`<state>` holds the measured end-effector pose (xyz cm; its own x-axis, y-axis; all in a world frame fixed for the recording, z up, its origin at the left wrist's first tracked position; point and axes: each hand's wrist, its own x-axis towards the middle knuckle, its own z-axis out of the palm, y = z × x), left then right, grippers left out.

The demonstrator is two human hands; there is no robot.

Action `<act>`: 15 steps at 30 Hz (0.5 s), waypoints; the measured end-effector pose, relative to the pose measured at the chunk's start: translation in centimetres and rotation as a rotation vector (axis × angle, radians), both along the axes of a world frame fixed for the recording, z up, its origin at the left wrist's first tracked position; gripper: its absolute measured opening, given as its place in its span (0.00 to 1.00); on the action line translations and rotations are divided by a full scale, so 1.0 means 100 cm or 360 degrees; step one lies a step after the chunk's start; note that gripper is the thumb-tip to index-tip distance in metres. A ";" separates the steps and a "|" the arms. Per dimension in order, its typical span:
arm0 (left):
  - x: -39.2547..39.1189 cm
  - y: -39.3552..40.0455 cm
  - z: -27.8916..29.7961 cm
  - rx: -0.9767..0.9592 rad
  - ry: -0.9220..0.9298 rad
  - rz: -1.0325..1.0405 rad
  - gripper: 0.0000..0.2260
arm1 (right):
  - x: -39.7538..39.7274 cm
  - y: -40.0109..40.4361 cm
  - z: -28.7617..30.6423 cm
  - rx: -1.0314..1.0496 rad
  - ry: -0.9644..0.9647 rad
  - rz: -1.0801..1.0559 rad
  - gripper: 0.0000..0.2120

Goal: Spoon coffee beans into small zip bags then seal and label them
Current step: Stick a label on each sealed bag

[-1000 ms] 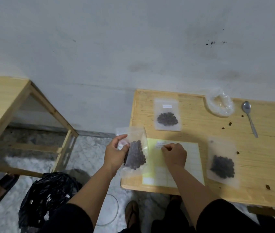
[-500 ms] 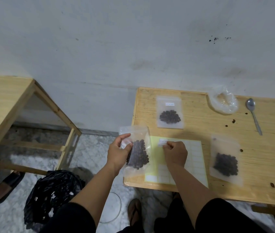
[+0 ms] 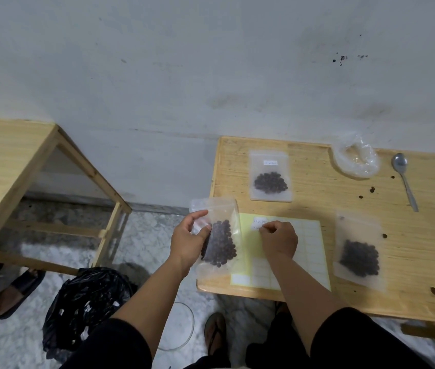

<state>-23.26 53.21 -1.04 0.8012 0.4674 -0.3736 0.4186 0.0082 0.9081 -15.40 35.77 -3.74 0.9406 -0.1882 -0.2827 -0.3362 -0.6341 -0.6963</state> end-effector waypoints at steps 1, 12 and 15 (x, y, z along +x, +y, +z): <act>0.000 0.000 0.000 -0.0003 0.0000 -0.0002 0.13 | -0.001 0.000 0.000 0.0008 -0.0014 -0.0025 0.05; 0.002 -0.002 0.001 -0.0001 -0.0017 -0.0025 0.14 | -0.005 0.007 0.000 0.0009 -0.0117 -0.0116 0.05; 0.003 -0.002 0.003 0.0007 -0.0014 -0.0027 0.13 | 0.000 0.009 0.001 -0.0052 -0.0059 -0.0126 0.05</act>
<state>-22.92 52.98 -0.73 0.8123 0.4553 -0.3646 0.4107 -0.0025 0.9117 -15.37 36.66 -3.62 0.9320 -0.2710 -0.2406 -0.3607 -0.6293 -0.6884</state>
